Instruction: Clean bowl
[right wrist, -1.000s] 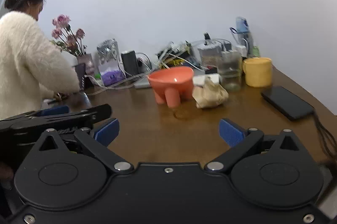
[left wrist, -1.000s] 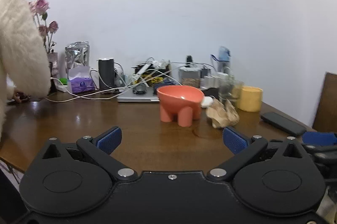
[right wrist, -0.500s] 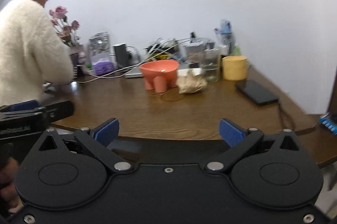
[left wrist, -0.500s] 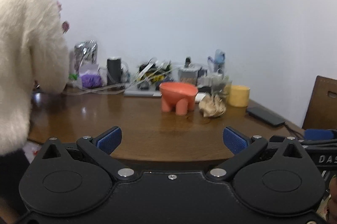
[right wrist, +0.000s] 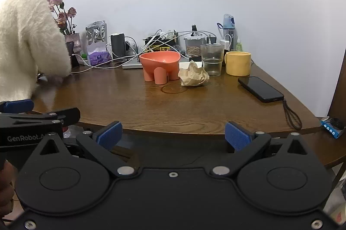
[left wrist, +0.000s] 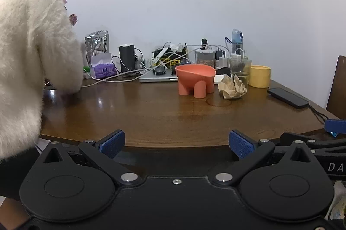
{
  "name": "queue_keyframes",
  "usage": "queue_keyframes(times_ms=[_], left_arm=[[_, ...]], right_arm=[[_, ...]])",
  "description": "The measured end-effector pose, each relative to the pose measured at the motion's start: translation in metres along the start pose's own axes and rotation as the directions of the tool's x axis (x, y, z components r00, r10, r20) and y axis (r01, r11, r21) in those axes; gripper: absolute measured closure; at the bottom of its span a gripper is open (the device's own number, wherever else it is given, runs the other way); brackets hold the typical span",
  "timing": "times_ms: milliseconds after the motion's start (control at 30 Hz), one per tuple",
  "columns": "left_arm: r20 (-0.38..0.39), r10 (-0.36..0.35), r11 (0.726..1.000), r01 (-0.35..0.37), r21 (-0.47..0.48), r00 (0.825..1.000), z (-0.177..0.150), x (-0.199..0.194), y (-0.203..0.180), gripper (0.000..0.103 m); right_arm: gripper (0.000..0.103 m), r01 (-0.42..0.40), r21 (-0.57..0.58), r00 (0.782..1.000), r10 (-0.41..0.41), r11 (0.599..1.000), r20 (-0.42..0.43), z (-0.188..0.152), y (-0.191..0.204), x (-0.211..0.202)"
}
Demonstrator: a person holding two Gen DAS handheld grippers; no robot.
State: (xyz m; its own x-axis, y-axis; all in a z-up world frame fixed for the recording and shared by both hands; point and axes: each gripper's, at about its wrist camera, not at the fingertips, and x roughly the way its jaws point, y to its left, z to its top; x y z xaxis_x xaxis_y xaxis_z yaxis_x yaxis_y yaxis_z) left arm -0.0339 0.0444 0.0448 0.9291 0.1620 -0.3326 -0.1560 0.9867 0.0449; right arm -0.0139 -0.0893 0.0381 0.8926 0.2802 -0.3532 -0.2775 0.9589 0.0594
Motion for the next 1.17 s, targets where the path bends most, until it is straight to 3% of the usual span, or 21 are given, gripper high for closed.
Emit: queue_keyframes(times_ms=[300, 567, 1167], left_arm=[[-0.037, -0.034, 0.999, 0.034, -0.012, 0.999, -0.003, 0.003, 0.007, 0.000], [-0.142, -0.140, 0.988, 0.130, -0.079, 0.980, -0.011, 0.018, 0.016, 0.000], [-0.174, -0.113, 0.993, 0.103, -0.065, 0.978, -0.016, 0.025, 0.011, 0.000]], right_arm=[[0.001, 0.027, -0.024, 1.000, -0.027, 0.999, -0.006, -0.003, 0.004, 0.001], [0.001, 0.045, -0.024, 0.997, -0.047, 0.999, -0.066, -0.009, 0.001, 0.009], [0.001, 0.037, -0.051, 0.994, -0.042, 0.998, -0.099, -0.009, 0.008, 0.015]])
